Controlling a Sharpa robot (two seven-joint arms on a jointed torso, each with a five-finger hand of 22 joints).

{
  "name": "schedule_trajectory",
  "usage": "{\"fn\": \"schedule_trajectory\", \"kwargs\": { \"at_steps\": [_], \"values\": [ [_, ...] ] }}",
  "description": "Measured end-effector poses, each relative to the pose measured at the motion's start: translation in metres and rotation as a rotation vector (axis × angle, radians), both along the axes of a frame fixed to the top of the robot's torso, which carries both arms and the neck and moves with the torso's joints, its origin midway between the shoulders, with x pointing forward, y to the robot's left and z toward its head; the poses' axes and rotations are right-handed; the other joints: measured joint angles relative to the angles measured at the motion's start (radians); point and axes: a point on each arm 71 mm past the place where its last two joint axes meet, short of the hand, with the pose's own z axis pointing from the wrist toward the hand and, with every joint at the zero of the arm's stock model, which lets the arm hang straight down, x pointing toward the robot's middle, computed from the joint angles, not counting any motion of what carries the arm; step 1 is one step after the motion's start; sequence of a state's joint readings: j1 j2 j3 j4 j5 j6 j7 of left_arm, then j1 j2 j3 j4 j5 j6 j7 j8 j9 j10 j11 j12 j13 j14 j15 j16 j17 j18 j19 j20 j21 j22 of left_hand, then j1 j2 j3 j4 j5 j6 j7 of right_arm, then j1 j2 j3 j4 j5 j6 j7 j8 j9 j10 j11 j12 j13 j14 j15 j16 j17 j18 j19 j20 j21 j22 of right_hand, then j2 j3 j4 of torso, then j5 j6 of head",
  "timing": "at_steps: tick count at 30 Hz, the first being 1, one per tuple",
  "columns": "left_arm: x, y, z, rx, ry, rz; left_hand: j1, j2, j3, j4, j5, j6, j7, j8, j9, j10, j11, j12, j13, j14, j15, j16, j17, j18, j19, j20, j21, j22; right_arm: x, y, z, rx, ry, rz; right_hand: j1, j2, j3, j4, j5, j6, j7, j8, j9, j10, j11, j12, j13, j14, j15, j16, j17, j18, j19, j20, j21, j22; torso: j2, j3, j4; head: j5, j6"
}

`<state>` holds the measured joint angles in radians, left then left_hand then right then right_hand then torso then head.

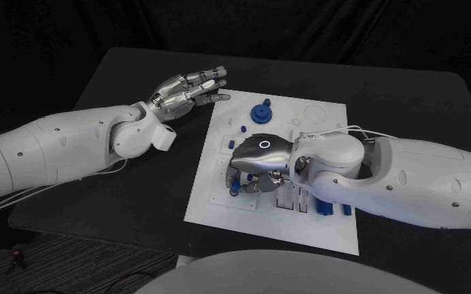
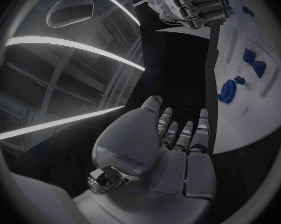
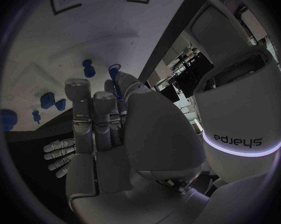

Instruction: Assemble the parts on the task board

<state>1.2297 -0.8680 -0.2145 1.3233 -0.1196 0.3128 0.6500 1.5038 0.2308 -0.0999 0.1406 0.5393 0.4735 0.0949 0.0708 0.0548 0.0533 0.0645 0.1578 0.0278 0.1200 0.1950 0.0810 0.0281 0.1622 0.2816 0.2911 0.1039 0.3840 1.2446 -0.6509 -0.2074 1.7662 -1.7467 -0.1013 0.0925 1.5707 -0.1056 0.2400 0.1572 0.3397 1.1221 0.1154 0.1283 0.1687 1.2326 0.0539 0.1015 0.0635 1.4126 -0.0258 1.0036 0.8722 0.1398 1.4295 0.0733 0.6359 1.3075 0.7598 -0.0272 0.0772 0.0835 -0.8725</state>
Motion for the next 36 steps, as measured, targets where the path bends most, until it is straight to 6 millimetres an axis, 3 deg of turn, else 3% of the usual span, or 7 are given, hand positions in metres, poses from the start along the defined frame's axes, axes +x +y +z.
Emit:
{"fn": "schedule_trajectory", "kwargs": {
  "at_steps": [7,28,36],
  "values": [
    [0.0002,0.0005,-0.0003,0.001,0.001,0.000,0.000,0.000,0.000,0.000,0.000,0.000,0.000,0.000,0.000,0.000,0.000,0.000,0.000,0.000,0.000,0.000,0.000,0.000,0.000,0.000,0.000,0.000,-0.0007,0.0012,-0.0011,-0.002,0.000,0.003,-0.005,0.000,0.005,0.001,-0.001,-0.002,0.002,-0.002,0.018,0.000,0.000,-0.004,0.000,0.000,0.000,0.000,-0.004,0.000,0.000,0.000,0.000,0.000,0.000,-0.0002,0.0007,-0.001,0.000],
    [0.0008,0.0007,-0.0017,0.008,0.009,-0.002,0.000,0.000,0.000,0.000,0.000,-0.004,0.004,0.000,0.000,0.000,0.000,0.000,0.000,-0.004,0.004,0.000,0.000,0.000,0.000,0.000,0.000,-0.002,-0.0006,0.0028,-0.0075,-0.021,0.009,0.003,-0.019,-0.010,0.018,-0.013,-0.008,-0.009,0.009,-0.011,0.013,-0.029,0.022,-0.017,0.002,-0.020,0.013,-0.023,-0.032,0.000,-0.015,0.008,-0.047,0.000,0.000,-0.0005,0.0009,-0.002,0.000],
    [0.0009,0.0008,-0.0022,0.010,0.012,-0.003,0.000,0.000,0.000,0.000,0.000,-0.004,0.004,0.000,0.000,0.000,0.000,0.000,0.000,-0.004,0.004,0.000,0.000,0.000,0.000,0.000,0.000,-0.002,-0.0008,0.0029,-0.0081,-0.030,0.002,0.005,-0.019,-0.010,0.021,-0.015,-0.012,-0.013,0.012,-0.015,0.012,-0.034,0.020,-0.017,0.003,-0.026,0.017,-0.027,-0.038,0.000,-0.020,0.006,-0.057,0.000,0.000,-0.0005,0.0011,-0.004,0.000]
  ]
}}
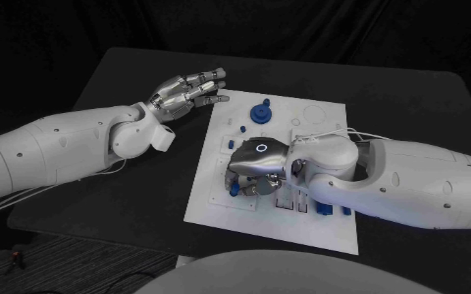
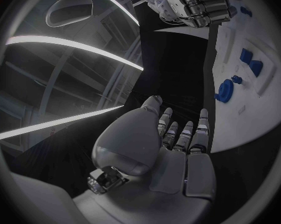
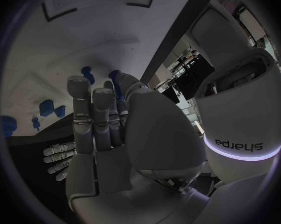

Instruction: Assemble the parts on the task board

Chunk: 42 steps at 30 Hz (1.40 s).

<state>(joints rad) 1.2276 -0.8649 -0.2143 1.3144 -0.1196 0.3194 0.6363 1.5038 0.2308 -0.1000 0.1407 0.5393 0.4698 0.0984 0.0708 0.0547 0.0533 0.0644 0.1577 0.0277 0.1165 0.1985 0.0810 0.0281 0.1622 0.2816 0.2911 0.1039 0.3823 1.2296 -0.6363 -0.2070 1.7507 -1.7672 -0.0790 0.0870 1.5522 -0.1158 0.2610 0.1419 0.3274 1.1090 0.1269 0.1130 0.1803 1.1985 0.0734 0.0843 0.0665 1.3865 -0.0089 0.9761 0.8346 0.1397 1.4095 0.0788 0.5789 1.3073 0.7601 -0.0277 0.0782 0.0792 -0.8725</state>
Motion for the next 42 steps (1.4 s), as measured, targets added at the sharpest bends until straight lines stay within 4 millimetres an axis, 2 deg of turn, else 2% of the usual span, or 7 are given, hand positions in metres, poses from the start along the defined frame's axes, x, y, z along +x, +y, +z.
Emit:
{"fn": "schedule_trajectory", "kwargs": {
  "at_steps": [7,14,19,25,30,36,42],
  "values": [
    [0.000,0.000,-0.001,0.001,0.003,-0.001,0.000,0.000,0.003,-0.003,0.000,0.000,0.000,0.000,0.000,0.000,0.000,0.000,0.000,0.000,0.000,0.000,0.000,0.000,0.000,0.000,0.000,0.000,0.000,0.000,-0.001,-0.011,-0.002,0.001,-0.042,-0.021,0.000,0.001,-0.073,-0.092,0.026,-0.048,-0.023,-0.097,0.027,-0.016,0.001,-0.034,0.027,-0.026,-0.029,0.000,-0.036,0.019,-0.062,0.001,0.000,0.0002,0.0000,-0.001,0.000],
    [0.000,0.001,-0.001,0.003,0.004,0.000,0.000,0.000,0.003,-0.003,0.000,0.000,0.000,0.000,0.000,0.000,0.000,0.000,0.000,0.000,0.000,0.000,0.000,0.000,0.000,0.000,0.000,0.000,0.001,-0.002,-0.002,-0.023,-0.001,-0.002,-0.049,-0.048,-0.153,0.061,-0.202,-0.493,-0.060,-0.053,-0.118,-0.411,0.062,-0.007,0.000,-0.102,0.027,-0.063,-0.090,0.010,-0.091,0.035,-0.170,0.001,0.000,0.0002,-0.0002,0.000,0.000],
    [0.000,0.001,-0.002,0.004,0.006,0.000,0.000,0.000,0.003,-0.003,0.000,0.000,0.000,0.000,0.000,-0.002,0.002,0.000,0.000,0.000,0.000,0.000,0.000,0.000,0.000,0.000,0.000,-0.001,0.002,-0.011,-0.002,-0.014,-0.004,-0.010,-0.010,-0.110,-0.239,0.155,-0.236,-0.583,-0.080,-0.059,-0.128,-0.491,0.063,0.014,0.000,-0.109,0.027,-0.070,-0.109,0.017,-0.096,0.039,-0.193,0.001,0.000,0.0003,-0.0006,-0.002,0.000],
    [-0.001,0.004,-0.002,0.006,0.007,0.005,0.000,0.000,0.003,-0.003,0.000,0.000,0.000,0.000,0.000,-0.004,0.004,0.000,0.000,0.000,0.000,0.000,0.000,0.000,0.000,0.000,0.000,-0.001,0.002,-0.032,0.009,0.053,-0.013,-0.030,-0.021,-0.121,-0.248,0.157,-0.242,-0.557,-0.065,-0.057,-0.125,-0.498,0.062,0.037,0.004,-0.120,0.031,-0.074,-0.119,0.017,-0.107,0.039,-0.217,0.001,0.000,0.0004,-0.0005,-0.006,0.000],
    [-0.002,0.008,-0.002,0.008,0.008,0.011,0.000,0.000,0.003,-0.003,0.000,0.000,0.000,0.000,0.000,-0.004,0.004,0.000,0.000,0.000,0.000,0.000,0.000,0.000,0.000,0.000,0.000,-0.001,0.012,-0.062,0.049,0.176,-0.063,-0.079,0.008,-0.034,-0.187,0.140,-0.168,-0.387,-0.019,-0.015,-0.106,-0.440,0.062,0.130,0.019,-0.118,0.036,-0.030,-0.084,0.017,-0.103,0.044,-0.174,0.000,0.000,0.0006,-0.0006,-0.018,0.000],
    [-0.002,0.009,-0.002,0.009,0.008,0.015,0.000,0.000,0.003,-0.003,0.000,0.000,0.000,0.000,0.000,-0.004,0.004,0.000,0.000,0.000,0.000,0.000,0.000,0.000,0.000,0.000,0.000,0.000,0.025,-0.107,0.105,0.359,-0.098,-0.196,0.013,0.012,-0.172,0.121,-0.104,-0.251,0.025,0.031,-0.086,-0.263,0.032,0.280,0.071,-0.098,0.033,0.011,-0.053,0.017,-0.077,0.045,-0.115,0.000,-0.002,0.0005,-0.0007,-0.033,0.000],
    [-0.001,0.008,-0.002,0.009,0.007,0.014,0.000,0.000,0.003,-0.003,0.000,0.000,0.000,0.000,0.000,-0.004,0.004,0.000,0.000,0.000,0.000,0.000,0.000,0.000,0.000,0.000,0.000,0.000,0.039,-0.142,0.126,0.442,-0.058,-0.348,-0.086,0.045,-0.223,0.123,-0.142,-0.143,-0.002,0.064,-0.056,-0.185,-0.022,0.896,0.559,-0.103,-0.007,-0.009,-0.088,0.017,-0.092,0.013,-0.168,0.000,-0.003,-0.0006,-0.0008,-0.057,0.000]
  ]
}}
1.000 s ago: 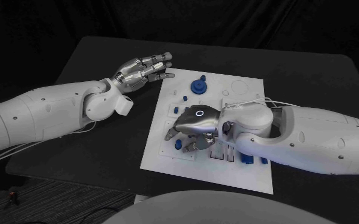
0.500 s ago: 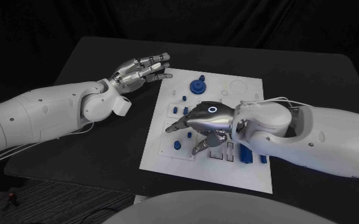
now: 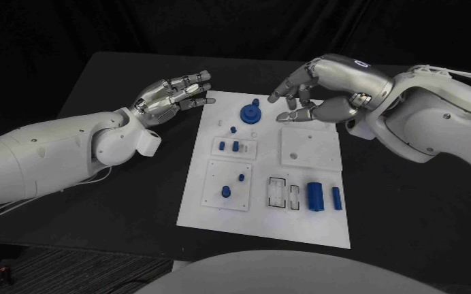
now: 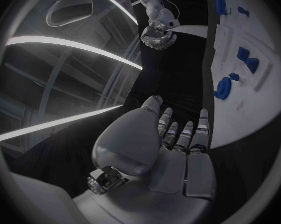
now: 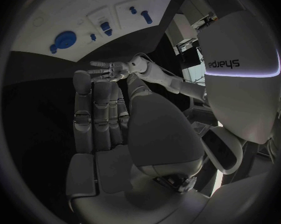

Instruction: Assemble the parts on the task board

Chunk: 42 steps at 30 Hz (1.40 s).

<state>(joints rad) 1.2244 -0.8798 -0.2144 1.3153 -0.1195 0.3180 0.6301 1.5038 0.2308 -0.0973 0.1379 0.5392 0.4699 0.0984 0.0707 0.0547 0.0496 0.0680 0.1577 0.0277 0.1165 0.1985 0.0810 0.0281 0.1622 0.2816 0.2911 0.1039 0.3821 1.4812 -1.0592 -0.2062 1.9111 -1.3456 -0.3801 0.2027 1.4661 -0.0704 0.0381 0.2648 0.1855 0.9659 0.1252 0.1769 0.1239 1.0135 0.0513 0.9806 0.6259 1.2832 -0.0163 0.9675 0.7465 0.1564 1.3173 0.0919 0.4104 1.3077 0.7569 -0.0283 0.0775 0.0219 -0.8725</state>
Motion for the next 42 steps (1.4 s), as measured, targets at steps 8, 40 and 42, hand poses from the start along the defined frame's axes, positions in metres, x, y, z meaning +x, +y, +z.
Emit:
{"fn": "schedule_trajectory", "kwargs": {
  "at_steps": [8,40,42],
  "values": [
    [-0.002,-0.006,0.000,-0.007,0.001,-0.011,0.000,0.000,0.003,0.003,0.000,0.000,0.000,0.000,0.000,0.000,0.000,0.000,0.000,0.000,0.000,0.007,0.000,0.000,0.000,0.000,0.000,0.002,0.020,-0.035,-0.018,-0.132,0.249,-0.235,-0.327,0.085,-0.095,0.023,0.008,0.098,-0.049,0.057,0.051,0.385,-0.047,0.464,0.653,0.179,-0.047,0.341,0.436,-0.040,0.145,-0.044,0.464,0.000,-0.003,-0.0025,-0.0010,-0.019,0.000],
    [-0.010,-0.011,-0.012,-0.034,0.003,-0.005,-0.012,-0.012,0.030,-0.011,0.000,0.000,0.000,0.000,0.000,0.000,0.000,0.000,0.000,-0.031,-0.023,-0.004,-0.004,0.000,-0.049,-0.006,-0.023,-0.052,-0.020,-0.051,-0.125,-0.533,0.709,-0.547,-0.464,0.136,-0.138,0.017,-0.043,0.044,-0.086,0.220,0.349,0.453,-0.079,0.588,0.682,0.184,-0.084,0.424,0.525,-0.087,0.150,-0.084,0.886,0.000,-0.070,-0.0160,-0.0042,-0.033,0.000],
    [-0.011,-0.011,-0.014,-0.035,0.006,-0.005,-0.012,-0.012,0.030,-0.011,0.000,0.000,0.000,0.000,0.000,0.000,0.000,0.000,0.000,-0.031,-0.023,-0.004,-0.004,0.000,-0.049,-0.006,-0.023,-0.052,-0.022,-0.051,-0.128,-0.533,0.708,-0.549,-0.468,0.133,-0.139,0.015,-0.043,0.035,-0.085,0.235,0.371,0.452,-0.080,0.588,0.682,0.184,-0.084,0.424,0.523,-0.087,0.148,-0.086,0.887,0.000,-0.076,-0.0158,-0.0043,-0.032,0.000]
  ]
}}
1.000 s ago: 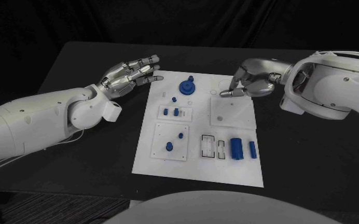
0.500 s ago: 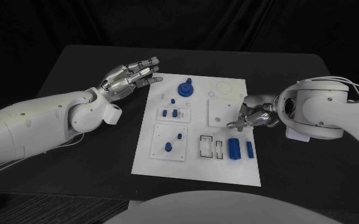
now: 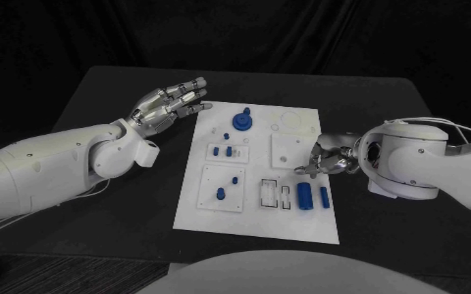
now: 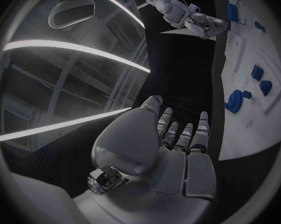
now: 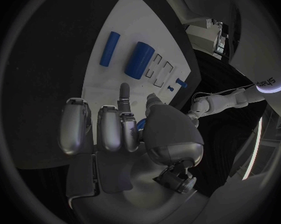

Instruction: Assemble the parts on the task board

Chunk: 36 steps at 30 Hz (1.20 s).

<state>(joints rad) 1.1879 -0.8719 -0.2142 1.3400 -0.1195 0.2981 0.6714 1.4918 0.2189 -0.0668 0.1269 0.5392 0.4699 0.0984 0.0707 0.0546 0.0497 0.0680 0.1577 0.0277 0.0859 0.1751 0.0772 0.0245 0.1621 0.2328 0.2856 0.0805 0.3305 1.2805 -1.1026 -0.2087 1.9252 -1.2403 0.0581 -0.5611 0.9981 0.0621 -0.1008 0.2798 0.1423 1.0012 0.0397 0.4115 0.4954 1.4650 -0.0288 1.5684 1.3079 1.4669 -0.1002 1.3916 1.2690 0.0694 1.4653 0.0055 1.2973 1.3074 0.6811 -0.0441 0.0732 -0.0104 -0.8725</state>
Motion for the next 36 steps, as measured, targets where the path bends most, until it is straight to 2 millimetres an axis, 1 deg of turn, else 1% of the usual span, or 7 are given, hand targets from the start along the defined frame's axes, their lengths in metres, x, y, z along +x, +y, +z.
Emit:
{"fn": "schedule_trajectory", "kwargs": {
  "at_steps": [4,9,14,23,29,34,36],
  "values": [
    [-0.001,0.001,-0.002,0.000,0.004,0.001,0.000,0.000,0.000,0.000,0.000,0.000,0.000,0.000,0.000,0.000,0.000,0.000,0.000,0.000,0.000,0.000,0.000,0.000,0.000,0.000,0.000,0.000,-0.002,0.001,-0.003,-0.004,-0.011,-0.002,-0.002,-0.002,-0.004,0.002,-0.008,-0.014,-0.002,0.016,0.028,0.000,0.000,0.000,0.000,0.000,0.000,0.000,-0.004,0.000,0.000,0.000,0.004,0.000,-0.011,0.0010,0.0001,0.000,0.000],
    [-0.002,0.001,-0.003,0.000,0.006,0.001,0.000,0.000,0.000,0.000,0.000,0.000,0.000,0.000,0.000,0.000,0.000,0.000,0.000,0.000,0.000,0.000,0.000,0.000,0.000,0.000,0.000,0.000,-0.003,0.001,-0.003,-0.025,-0.037,0.004,-0.023,-0.023,-0.012,0.004,-0.032,-0.027,-0.008,0.046,0.071,0.002,-0.002,0.000,0.000,0.000,0.000,0.006,-0.005,0.000,0.000,0.000,0.011,0.000,-0.027,0.0015,0.0009,0.000,0.000],
    [-0.002,0.000,-0.004,0.000,0.007,0.001,0.000,0.000,0.000,0.000,0.000,0.000,0.000,0.000,0.000,0.000,0.000,0.000,0.000,0.000,0.000,0.000,0.000,0.000,0.000,0.000,0.000,0.004,-0.003,0.001,-0.004,-0.047,-0.052,0.012,-0.035,-0.028,-0.012,0.004,-0.054,-0.035,-0.010,0.076,0.114,0.000,-0.007,0.000,0.000,-0.004,-0.004,0.006,-0.008,0.000,0.000,0.000,0.015,0.000,-0.040,0.0016,0.0005,0.003,0.000],
    [-0.002,0.000,-0.005,0.000,0.009,0.001,0.000,0.000,0.006,0.000,0.000,0.000,0.000,0.000,0.000,0.000,0.000,0.000,0.000,0.000,0.000,0.000,0.000,0.000,0.000,0.000,0.000,0.005,-0.008,0.001,-0.010,-0.075,-0.054,0.027,-0.041,-0.033,-0.012,0.004,-0.063,-0.035,-0.010,0.088,0.140,0.004,-0.011,0.000,0.000,0.000,-0.007,0.006,-0.009,0.000,0.000,0.000,0.020,0.000,-0.051,0.0043,-0.0023,0.009,0.000],
    [-0.002,0.001,-0.006,0.001,0.011,0.002,0.000,0.000,0.005,0.000,0.000,-0.004,0.003,0.000,0.000,0.000,0.000,0.000,0.000,0.000,0.000,0.000,0.000,0.000,0.000,0.000,0.000,0.005,-0.011,0.001,-0.016,-0.089,-0.045,0.036,-0.041,-0.033,-0.012,0.004,-0.066,-0.035,-0.010,0.093,0.144,0.004,-0.011,0.000,0.000,0.000,-0.007,0.006,-0.011,0.000,0.000,0.000,0.020,0.000,-0.055,0.0035,-0.0025,0.008,0.000],
    [-0.002,0.001,-0.007,0.001,0.013,0.001,0.000,0.000,0.007,-0.002,0.000,-0.004,0.004,0.000,0.000,-0.002,0.002,0.000,0.000,0.000,0.007,0.000,0.000,0.000,0.000,0.000,0.000,0.008,-0.017,0.002,-0.025,-0.094,-0.027,0.042,-0.041,-0.033,-0.012,0.004,-0.066,-0.035,-0.010,0.093,0.146,0.004,-0.011,0.000,0.000,0.000,-0.007,0.006,-0.013,0.000,0.000,0.000,0.020,0.000,-0.058,0.0027,-0.0025,0.006,0.000],
    [-0.002,0.001,-0.007,0.001,0.014,0.001,0.000,0.000,0.008,-0.003,0.000,-0.003,0.004,0.000,0.000,-0.004,0.004,0.000,0.000,0.000,0.007,0.000,0.000,0.000,0.000,0.000,0.000,0.008,-0.019,0.003,-0.027,-0.094,-0.021,0.044,-0.041,-0.033,-0.012,0.004,-0.066,-0.039,-0.013,0.093,0.146,0.004,-0.011,0.000,0.000,0.000,-0.007,0.006,-0.015,0.000,0.000,0.000,0.020,0.000,-0.060,0.0022,-0.0025,0.006,0.000]
  ]
}}
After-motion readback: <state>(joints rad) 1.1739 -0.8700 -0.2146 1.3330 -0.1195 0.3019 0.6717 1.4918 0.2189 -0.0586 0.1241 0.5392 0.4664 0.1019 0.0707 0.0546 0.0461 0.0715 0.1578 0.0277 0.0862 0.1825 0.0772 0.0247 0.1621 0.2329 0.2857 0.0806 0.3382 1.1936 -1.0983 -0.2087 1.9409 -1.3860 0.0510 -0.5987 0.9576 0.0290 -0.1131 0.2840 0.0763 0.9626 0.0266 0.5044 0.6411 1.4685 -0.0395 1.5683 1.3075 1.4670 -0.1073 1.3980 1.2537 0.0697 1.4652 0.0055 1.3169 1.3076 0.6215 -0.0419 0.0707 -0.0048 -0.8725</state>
